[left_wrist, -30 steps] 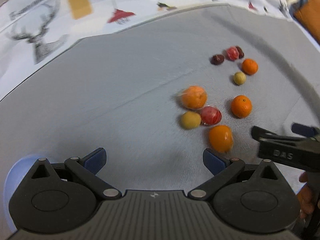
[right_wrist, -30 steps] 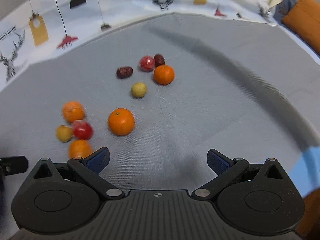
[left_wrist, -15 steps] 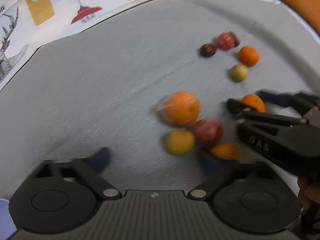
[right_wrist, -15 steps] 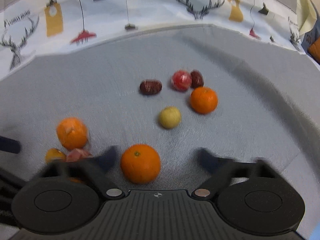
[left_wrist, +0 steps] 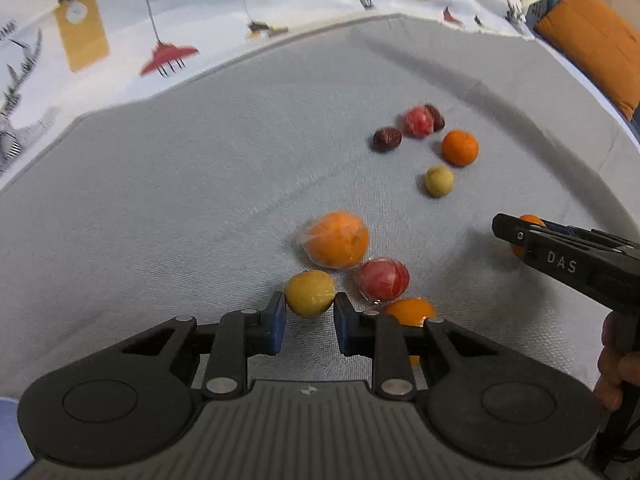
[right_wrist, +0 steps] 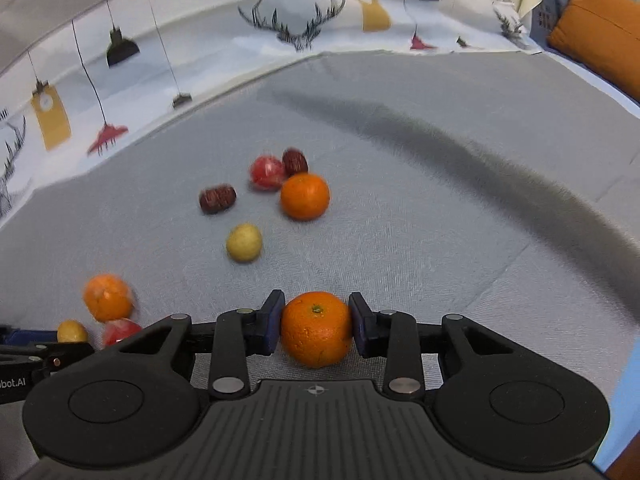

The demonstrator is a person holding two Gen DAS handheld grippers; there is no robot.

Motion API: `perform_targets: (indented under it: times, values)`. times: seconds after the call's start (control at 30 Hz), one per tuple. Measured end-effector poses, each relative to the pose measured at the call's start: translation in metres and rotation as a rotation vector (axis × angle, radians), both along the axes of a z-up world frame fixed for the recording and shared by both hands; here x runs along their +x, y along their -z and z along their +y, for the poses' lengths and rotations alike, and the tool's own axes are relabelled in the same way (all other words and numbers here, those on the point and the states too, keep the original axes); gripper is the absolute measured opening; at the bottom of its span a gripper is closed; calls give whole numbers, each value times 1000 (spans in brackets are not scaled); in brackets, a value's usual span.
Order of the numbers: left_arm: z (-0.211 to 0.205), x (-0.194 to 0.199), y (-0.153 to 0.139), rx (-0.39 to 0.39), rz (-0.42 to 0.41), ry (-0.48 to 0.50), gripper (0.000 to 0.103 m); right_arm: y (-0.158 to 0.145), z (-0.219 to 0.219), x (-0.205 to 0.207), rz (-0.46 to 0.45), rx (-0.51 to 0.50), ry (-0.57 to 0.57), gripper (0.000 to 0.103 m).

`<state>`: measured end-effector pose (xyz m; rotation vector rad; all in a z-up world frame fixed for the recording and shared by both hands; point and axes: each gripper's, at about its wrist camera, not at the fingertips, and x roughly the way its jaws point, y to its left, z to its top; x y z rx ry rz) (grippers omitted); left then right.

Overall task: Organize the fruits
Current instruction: 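Carry the yellow plum and mandarin over the blue plate with both tools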

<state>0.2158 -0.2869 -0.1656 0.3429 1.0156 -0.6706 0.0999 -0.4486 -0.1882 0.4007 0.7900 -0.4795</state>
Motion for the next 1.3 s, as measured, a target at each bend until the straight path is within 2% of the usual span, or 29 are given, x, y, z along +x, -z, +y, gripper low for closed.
perform_targets:
  times: [0.13,0.27,0.47,0.6,0.77,0.93,1.3]
  values:
    - [25,-21,-43,-53,-49,-29,28,-34,13,-18,-74,-19,-33,36]
    - [63,-52,-84,-109,-57,-88,28,-76,39,-47,-141,-54,-84,36]
    - [129,-110,-136,-174,-71,-154,28,-136,98,-104,-228,-47,-221,36]
    - [170,-148,-162,-200,-103,-182,28,-156,140,-141,-246,-35,-300,36]
    - [215,-187,-184,-212,-139,-213,28,-170,189,-175,-261,6,-379,36]
    - [252,-214,-196,-229,-161,-271,28,-178,232,-199,-275,-26,-491,36]
    - [305,-251,-210,-267,-188,-359,28,-198,271,-213,-313,-61,-596,36]
